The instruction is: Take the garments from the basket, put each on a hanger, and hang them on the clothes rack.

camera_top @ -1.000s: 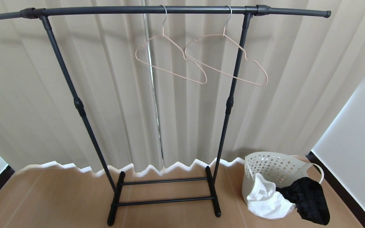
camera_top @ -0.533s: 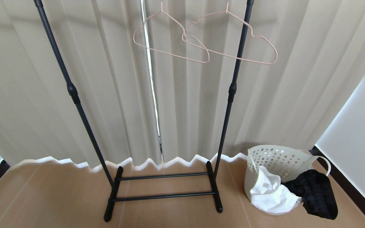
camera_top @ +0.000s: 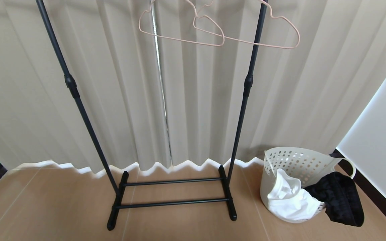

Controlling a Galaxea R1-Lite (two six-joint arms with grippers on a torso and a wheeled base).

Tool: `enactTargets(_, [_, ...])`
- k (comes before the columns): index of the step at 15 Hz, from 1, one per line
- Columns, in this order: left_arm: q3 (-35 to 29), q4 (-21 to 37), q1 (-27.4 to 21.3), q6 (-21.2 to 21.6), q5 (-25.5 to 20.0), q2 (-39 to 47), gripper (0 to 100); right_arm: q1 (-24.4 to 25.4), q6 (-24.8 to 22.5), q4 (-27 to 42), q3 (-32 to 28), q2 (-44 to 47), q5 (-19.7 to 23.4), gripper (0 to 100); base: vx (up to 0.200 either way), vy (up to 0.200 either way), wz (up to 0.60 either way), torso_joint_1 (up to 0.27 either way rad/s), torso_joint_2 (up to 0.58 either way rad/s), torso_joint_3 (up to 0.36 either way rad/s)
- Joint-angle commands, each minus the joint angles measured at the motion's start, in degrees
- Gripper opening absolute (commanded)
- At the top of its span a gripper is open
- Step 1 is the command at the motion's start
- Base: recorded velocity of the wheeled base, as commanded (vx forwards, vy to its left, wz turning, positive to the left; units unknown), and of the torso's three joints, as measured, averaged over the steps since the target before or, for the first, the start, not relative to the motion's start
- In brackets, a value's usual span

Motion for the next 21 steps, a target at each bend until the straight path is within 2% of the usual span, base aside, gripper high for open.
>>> enactTargets(1, [0.0,0.0,0.0,0.0,0.0,0.0,100,0.0,0.1,-0.1,0.0,0.0,0.0,100,0.0,0.0,0.0,0.0,0.0,0.0])
enactTargets(5, [0.0,0.0,0.0,0.0,0.0,0.0,100,0.0,-0.2,0.0,0.0,0.0,0.1,100,0.0,0.0,0.0,-0.033,0.27,0.233])
enactTargets(8, [0.0,0.0,0.0,0.0,0.0,0.0,100,0.0,-0.1,0.0,0.0,0.0,0.0,100,0.0,0.0,0.0,-0.008,0.06,0.054])
enactTargets(14, [0.0,0.1,0.0,0.1,-0.1,0.0,100,0.0,0.0,-0.1,0.0,0.0,0.0,100,0.0,0.0,-0.6,0.003,0.01,0.013])
enactTargets(18, [0.0,0.1,0.0,0.1,-0.1,0.0,100,0.0,-0.1,0.0,0.0,0.0,0.0,100,0.0,0.0,0.0,0.0,0.0,0.0])
enactTargets(21, [0.0,0.1,0.0,0.1,-0.1,0.0,100,0.0,-0.2,0.0,0.0,0.0,0.1,100,0.0,-0.2,0.0,-0.003,0.01,0.007])
